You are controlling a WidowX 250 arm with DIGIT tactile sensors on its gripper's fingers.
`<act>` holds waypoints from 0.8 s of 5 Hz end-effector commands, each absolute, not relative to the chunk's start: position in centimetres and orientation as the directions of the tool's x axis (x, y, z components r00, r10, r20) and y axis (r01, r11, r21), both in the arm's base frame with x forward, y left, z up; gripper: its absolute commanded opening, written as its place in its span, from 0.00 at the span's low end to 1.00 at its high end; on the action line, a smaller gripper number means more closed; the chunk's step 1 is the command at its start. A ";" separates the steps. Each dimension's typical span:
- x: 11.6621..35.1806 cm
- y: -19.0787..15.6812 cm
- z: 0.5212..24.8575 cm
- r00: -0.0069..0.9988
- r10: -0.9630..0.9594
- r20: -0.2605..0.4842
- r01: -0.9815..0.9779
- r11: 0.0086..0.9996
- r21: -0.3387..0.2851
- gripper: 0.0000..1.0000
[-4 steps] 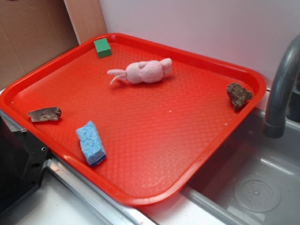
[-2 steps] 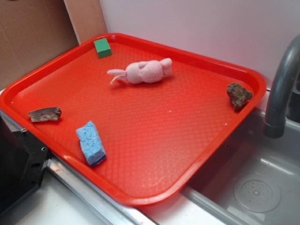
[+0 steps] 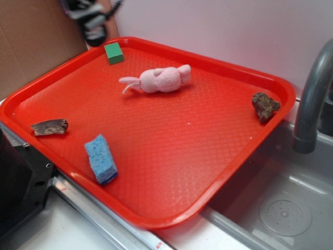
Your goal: Grab the rock.
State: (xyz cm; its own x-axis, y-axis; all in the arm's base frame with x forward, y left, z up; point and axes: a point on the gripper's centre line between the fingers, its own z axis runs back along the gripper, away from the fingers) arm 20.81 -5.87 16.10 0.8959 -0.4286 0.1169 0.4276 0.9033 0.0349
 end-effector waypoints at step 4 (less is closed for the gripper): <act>29.2 -16.0 9.3 0.448 -0.889 0.098 0.884 0.457 0.103 1.00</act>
State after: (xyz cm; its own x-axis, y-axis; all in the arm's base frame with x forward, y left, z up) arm 29.82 -14.26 7.57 0.4737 -0.8793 0.0501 0.8768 0.4761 0.0675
